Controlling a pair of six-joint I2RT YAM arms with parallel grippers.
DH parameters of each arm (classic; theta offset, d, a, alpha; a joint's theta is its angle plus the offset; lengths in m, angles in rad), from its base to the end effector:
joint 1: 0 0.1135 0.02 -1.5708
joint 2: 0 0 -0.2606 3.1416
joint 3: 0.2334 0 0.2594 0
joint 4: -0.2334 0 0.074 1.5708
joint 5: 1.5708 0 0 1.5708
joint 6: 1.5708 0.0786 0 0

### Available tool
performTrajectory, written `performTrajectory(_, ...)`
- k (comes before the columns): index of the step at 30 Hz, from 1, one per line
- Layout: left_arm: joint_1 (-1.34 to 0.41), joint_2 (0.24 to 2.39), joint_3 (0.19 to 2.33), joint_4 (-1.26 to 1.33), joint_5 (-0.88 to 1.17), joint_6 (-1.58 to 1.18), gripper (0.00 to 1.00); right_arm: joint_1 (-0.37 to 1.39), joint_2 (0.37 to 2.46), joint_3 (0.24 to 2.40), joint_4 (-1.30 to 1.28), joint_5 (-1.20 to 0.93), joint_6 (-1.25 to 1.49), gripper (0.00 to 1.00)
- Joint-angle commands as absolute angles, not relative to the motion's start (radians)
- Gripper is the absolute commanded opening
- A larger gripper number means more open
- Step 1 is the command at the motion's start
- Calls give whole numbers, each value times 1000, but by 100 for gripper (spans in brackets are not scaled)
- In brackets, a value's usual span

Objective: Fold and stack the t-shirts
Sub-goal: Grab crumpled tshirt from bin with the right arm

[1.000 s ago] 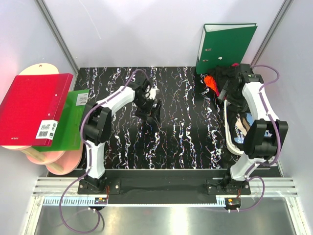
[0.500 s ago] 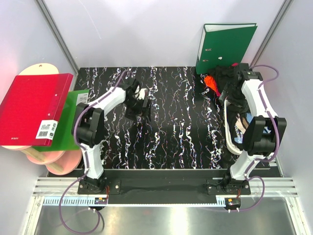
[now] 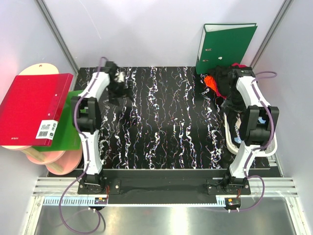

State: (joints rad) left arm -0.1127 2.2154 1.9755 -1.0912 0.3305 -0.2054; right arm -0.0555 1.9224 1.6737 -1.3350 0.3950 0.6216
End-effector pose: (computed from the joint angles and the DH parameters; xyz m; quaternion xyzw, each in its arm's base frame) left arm 0.4653 -0.0783 0.1760 -0.0257 0.9792 -0.1799 0.0906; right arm 0.3650 -0.0506 0.2077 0.3245 0.9253 -0.1902 0.0487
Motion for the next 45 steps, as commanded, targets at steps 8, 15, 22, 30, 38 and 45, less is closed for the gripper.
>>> performTrajectory(8,-98,2235,1973,-1108,420,-238,99,-95,1948,1714,-1385,522,736,100)
performTrajectory(15,-133,2227,1976,-1106,408,-224,99,-169,2006,1574,-1256,468,631,60)
performTrajectory(22,-181,2215,1973,-1104,376,-230,99,-169,1978,1575,-1184,414,585,0)
performTrajectory(30,-304,2221,1953,-1115,324,-232,99,-169,1660,1487,-1111,408,508,6)
performTrajectory(38,-405,2235,1954,-1123,278,-229,99,-172,1738,1408,-1089,390,465,76)
performTrajectory(45,-414,2226,1934,-1121,250,-230,99,-173,1887,1476,-1063,357,404,81)
